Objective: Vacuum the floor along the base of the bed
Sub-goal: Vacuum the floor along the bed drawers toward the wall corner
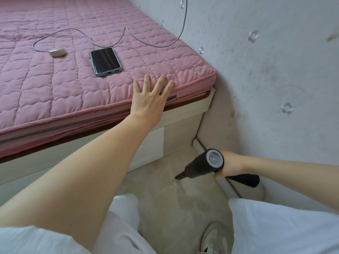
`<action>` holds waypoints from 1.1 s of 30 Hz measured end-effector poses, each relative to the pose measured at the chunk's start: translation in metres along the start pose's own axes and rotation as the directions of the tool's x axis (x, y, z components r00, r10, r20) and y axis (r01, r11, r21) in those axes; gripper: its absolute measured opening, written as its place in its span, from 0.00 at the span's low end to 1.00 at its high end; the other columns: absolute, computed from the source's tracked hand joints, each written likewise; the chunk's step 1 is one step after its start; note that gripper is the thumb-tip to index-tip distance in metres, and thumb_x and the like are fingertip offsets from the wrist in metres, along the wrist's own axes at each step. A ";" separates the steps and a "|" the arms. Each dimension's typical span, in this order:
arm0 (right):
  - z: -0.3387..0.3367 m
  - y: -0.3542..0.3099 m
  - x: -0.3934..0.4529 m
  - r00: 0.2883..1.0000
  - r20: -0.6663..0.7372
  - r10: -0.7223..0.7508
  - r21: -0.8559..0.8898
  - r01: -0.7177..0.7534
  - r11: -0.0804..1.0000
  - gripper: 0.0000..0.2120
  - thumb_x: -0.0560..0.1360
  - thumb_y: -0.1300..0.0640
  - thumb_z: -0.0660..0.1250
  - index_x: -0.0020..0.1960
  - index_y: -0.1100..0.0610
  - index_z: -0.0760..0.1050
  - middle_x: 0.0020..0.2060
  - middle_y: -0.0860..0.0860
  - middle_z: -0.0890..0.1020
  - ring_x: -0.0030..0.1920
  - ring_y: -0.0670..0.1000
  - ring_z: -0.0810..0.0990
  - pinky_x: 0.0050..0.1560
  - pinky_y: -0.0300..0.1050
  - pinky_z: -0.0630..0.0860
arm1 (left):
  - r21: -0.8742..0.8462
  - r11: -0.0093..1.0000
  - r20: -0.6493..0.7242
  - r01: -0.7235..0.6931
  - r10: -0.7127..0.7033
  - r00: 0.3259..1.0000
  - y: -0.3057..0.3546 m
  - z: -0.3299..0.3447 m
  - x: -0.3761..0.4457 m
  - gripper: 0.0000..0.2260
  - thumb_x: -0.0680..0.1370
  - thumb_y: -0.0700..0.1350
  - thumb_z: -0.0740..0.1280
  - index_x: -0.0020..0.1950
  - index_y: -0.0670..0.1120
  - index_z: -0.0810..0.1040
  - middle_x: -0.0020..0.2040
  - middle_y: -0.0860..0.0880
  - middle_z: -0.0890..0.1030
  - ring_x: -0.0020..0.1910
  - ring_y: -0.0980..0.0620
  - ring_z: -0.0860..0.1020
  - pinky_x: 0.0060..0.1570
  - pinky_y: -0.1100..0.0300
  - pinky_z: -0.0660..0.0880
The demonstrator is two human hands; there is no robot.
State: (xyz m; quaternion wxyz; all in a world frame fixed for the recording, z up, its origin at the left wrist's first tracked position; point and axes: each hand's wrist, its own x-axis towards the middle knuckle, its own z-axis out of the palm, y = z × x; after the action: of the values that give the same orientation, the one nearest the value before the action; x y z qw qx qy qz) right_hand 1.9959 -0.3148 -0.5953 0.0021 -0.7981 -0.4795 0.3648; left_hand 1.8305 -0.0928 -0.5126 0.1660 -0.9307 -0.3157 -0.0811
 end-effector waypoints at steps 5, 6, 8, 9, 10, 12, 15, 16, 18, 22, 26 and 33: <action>-0.001 0.000 -0.006 0.996 0.079 -0.029 -0.061 0.033 0.998 0.13 0.65 0.58 0.72 0.48 0.58 0.75 0.39 0.48 0.78 0.45 0.53 0.80 0.47 0.47 0.78 | 0.000 1.000 0.004 -0.007 0.007 1.000 0.000 -0.001 -0.002 0.40 0.78 0.47 0.66 0.79 0.52 0.41 0.80 0.48 0.45 0.77 0.34 0.49 0.72 0.34 0.53; -0.001 0.000 -0.006 0.996 0.087 -0.028 -0.057 0.033 0.998 0.11 0.65 0.58 0.72 0.46 0.56 0.75 0.37 0.47 0.77 0.43 0.51 0.79 0.45 0.45 0.77 | -0.004 1.000 0.007 -0.009 0.009 1.000 0.000 -0.001 -0.003 0.39 0.78 0.47 0.65 0.79 0.52 0.41 0.80 0.48 0.45 0.77 0.34 0.49 0.72 0.34 0.53; -0.002 0.001 -0.008 0.995 0.098 -0.032 -0.035 0.035 0.999 0.09 0.63 0.58 0.72 0.41 0.52 0.73 0.35 0.45 0.76 0.40 0.48 0.78 0.44 0.45 0.77 | -0.009 1.000 0.005 -0.013 0.013 1.000 0.000 -0.001 -0.004 0.39 0.78 0.46 0.65 0.79 0.52 0.41 0.80 0.48 0.45 0.77 0.34 0.49 0.73 0.34 0.53; -0.003 0.001 -0.009 0.994 0.103 -0.032 -0.026 0.035 0.999 0.10 0.62 0.57 0.72 0.40 0.51 0.73 0.35 0.46 0.77 0.40 0.48 0.78 0.44 0.46 0.78 | -0.008 1.000 0.003 -0.014 0.014 1.000 -0.001 -0.001 -0.004 0.39 0.78 0.46 0.65 0.79 0.52 0.41 0.80 0.48 0.45 0.77 0.34 0.49 0.73 0.34 0.53; -0.004 0.002 -0.009 0.994 0.109 -0.030 -0.024 0.033 0.999 0.10 0.61 0.57 0.71 0.40 0.51 0.73 0.36 0.47 0.78 0.41 0.49 0.79 0.45 0.48 0.79 | -0.007 1.000 0.001 -0.014 0.014 1.000 -0.001 -0.002 -0.005 0.39 0.78 0.46 0.65 0.79 0.52 0.41 0.80 0.48 0.46 0.77 0.34 0.49 0.73 0.34 0.53; -0.005 0.003 -0.011 0.992 0.120 -0.027 -0.025 0.030 0.999 0.11 0.60 0.56 0.71 0.41 0.52 0.74 0.37 0.49 0.79 0.43 0.51 0.80 0.46 0.49 0.79 | -0.009 1.000 0.001 -0.018 0.018 1.000 -0.001 -0.002 -0.005 0.39 0.78 0.45 0.64 0.79 0.52 0.41 0.80 0.48 0.46 0.77 0.34 0.49 0.73 0.35 0.53; -0.006 0.004 -0.012 0.995 0.098 -0.023 -0.002 0.023 1.000 0.11 0.61 0.57 0.71 0.42 0.54 0.74 0.36 0.49 0.78 0.41 0.50 0.79 0.43 0.47 0.77 | -0.008 1.000 0.001 -0.023 0.023 1.000 -0.002 -0.002 -0.006 0.39 0.78 0.44 0.64 0.80 0.52 0.42 0.80 0.48 0.46 0.77 0.34 0.49 0.73 0.35 0.53; -0.006 0.004 -0.012 0.997 0.081 -0.010 0.004 0.010 1.000 0.10 0.62 0.58 0.71 0.41 0.54 0.73 0.36 0.48 0.77 0.40 0.49 0.78 0.42 0.45 0.76 | -0.006 1.000 0.000 -0.025 0.025 1.000 -0.002 -0.002 -0.006 0.39 0.78 0.44 0.64 0.80 0.52 0.42 0.80 0.48 0.47 0.77 0.34 0.50 0.73 0.35 0.53; -0.006 0.005 -0.012 0.999 0.040 0.019 0.007 -0.019 1.000 0.10 0.63 0.57 0.71 0.41 0.53 0.73 0.36 0.48 0.77 0.39 0.49 0.77 0.41 0.43 0.74 | -0.008 1.000 0.001 -0.026 0.026 1.000 -0.002 -0.002 -0.006 0.38 0.78 0.44 0.64 0.80 0.52 0.42 0.80 0.48 0.47 0.77 0.34 0.50 0.73 0.35 0.53; -0.010 0.007 -0.009 0.998 0.001 0.058 0.044 -0.058 0.997 0.14 0.61 0.56 0.72 0.45 0.55 0.75 0.38 0.49 0.79 0.46 0.54 0.81 0.46 0.48 0.78 | -0.010 1.000 -0.001 -0.023 0.023 1.000 -0.002 -0.002 -0.006 0.38 0.78 0.45 0.64 0.80 0.52 0.42 0.80 0.48 0.46 0.77 0.34 0.49 0.73 0.35 0.53; -0.011 0.005 -0.005 0.998 -0.008 0.064 0.083 -0.063 0.995 0.11 0.63 0.57 0.71 0.44 0.55 0.75 0.36 0.48 0.77 0.41 0.50 0.78 0.41 0.43 0.75 | -0.003 1.000 -0.002 -0.020 0.020 1.000 0.000 -0.001 -0.008 0.37 0.79 0.44 0.62 0.80 0.51 0.41 0.80 0.48 0.46 0.77 0.34 0.49 0.73 0.35 0.53; -0.007 0.001 -0.005 0.994 -0.016 0.110 0.236 -0.103 0.966 0.11 0.60 0.55 0.71 0.41 0.53 0.76 0.36 0.49 0.78 0.42 0.51 0.78 0.42 0.43 0.74 | 0.002 1.000 -0.007 -0.010 0.010 1.000 0.001 0.001 -0.008 0.36 0.79 0.43 0.61 0.79 0.51 0.41 0.80 0.48 0.46 0.77 0.33 0.48 0.73 0.34 0.52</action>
State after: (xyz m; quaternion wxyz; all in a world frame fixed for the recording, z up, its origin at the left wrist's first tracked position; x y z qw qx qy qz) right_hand 1.9993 -0.3163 -0.5874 0.0840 -0.8220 -0.3895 0.4069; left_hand 1.8250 -0.0981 -0.5158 0.1685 -0.9318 -0.3107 -0.0831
